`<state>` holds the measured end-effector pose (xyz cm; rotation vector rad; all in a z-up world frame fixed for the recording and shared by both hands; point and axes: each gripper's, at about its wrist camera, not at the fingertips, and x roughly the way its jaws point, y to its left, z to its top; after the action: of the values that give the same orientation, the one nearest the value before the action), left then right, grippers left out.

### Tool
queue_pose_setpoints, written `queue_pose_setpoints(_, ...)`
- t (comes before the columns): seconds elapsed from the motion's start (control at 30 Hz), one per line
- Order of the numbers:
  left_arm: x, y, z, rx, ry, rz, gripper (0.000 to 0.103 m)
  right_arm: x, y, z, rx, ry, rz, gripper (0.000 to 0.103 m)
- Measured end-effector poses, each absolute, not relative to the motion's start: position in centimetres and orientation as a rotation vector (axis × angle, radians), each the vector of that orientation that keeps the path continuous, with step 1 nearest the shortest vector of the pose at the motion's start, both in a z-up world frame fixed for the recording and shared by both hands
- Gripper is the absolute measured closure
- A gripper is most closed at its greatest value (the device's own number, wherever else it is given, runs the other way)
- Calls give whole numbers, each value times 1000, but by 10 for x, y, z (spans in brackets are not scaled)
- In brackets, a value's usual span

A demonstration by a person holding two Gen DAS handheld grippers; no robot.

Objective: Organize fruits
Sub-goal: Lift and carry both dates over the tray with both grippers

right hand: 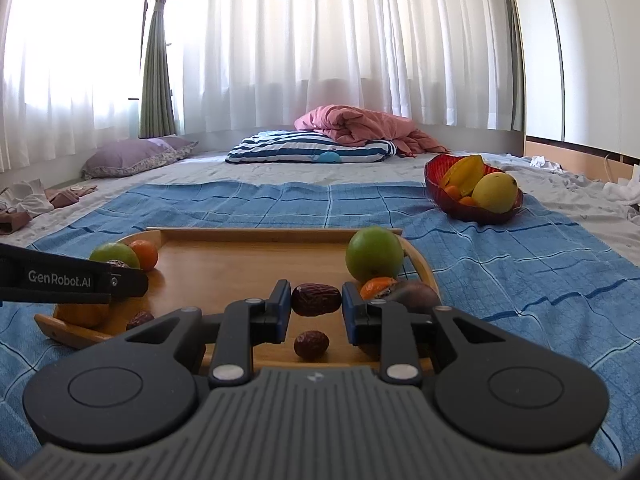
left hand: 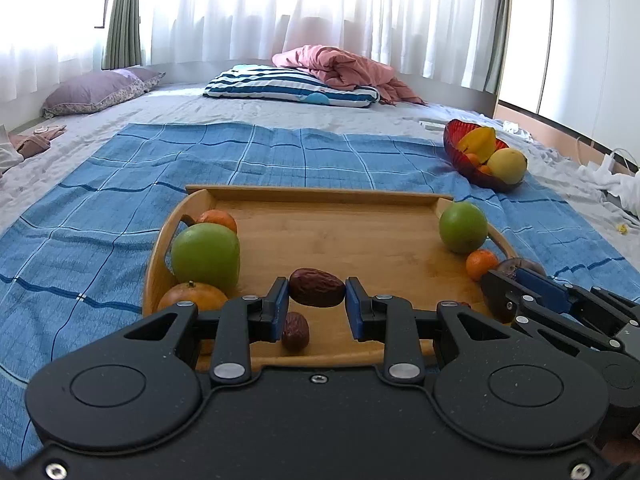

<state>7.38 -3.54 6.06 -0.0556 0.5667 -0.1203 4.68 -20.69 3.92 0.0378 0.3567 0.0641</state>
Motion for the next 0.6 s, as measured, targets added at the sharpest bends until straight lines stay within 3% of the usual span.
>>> queue_pose_setpoints(0.6,114,-31,59,-92,648,-128,74,82,-210,43,66,425,83,71)
